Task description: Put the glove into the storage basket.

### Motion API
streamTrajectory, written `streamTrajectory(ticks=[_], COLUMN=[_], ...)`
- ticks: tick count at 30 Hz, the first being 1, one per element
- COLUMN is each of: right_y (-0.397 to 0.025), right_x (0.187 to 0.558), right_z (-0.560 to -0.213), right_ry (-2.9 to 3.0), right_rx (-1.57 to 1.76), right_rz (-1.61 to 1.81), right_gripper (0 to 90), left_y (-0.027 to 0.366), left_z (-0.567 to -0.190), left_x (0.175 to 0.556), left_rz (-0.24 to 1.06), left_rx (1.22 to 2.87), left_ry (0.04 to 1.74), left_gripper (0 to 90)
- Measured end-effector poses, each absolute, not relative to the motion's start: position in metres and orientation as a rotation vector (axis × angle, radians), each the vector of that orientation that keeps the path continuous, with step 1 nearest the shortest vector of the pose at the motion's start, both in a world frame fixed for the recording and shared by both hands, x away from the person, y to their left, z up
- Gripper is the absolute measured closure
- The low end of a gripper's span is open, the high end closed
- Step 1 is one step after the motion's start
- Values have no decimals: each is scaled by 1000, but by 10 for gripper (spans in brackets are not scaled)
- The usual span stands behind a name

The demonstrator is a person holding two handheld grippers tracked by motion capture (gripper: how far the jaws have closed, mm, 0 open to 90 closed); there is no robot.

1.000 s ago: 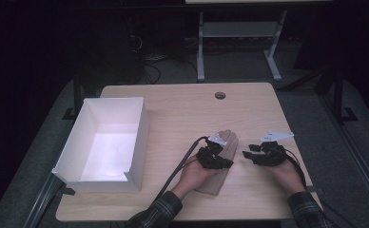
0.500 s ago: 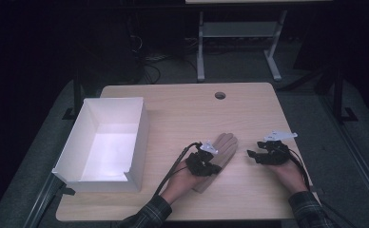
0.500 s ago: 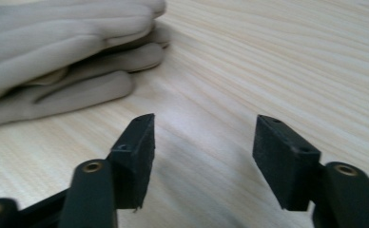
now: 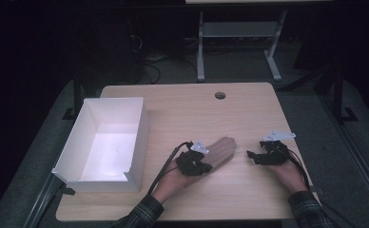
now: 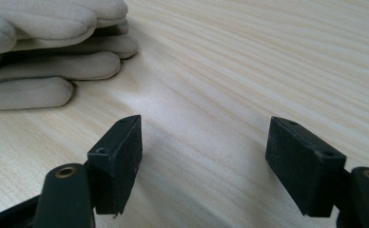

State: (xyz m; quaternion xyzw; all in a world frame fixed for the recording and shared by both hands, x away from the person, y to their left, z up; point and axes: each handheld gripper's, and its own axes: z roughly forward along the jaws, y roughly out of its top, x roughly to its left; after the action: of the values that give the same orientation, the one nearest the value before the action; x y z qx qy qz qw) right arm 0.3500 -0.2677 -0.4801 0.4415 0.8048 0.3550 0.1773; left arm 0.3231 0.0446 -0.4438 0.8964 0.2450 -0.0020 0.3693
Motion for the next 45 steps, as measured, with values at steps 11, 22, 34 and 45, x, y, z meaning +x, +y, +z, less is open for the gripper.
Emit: streamTrajectory(ticks=[11,22,34,45], right_y=[-269,-269,-269,-268], right_x=[349,349,349,348], right_z=[-482,-482,-482,-482], right_ry=[2281,2286,2294,2295], right_rx=[1251,1244,1236,1238], right_rz=[1021,1019,1018,1017], right_gripper=[217,207,195,190], left_y=[50,38,35,35], left_z=[-428,-454,-463,-458], left_x=[347,358,352,345], left_rz=[122,128,137,44], left_rx=[2289,2380,2405,2395], left_ry=[629,619,586,570], left_gripper=[358,167,220,607])
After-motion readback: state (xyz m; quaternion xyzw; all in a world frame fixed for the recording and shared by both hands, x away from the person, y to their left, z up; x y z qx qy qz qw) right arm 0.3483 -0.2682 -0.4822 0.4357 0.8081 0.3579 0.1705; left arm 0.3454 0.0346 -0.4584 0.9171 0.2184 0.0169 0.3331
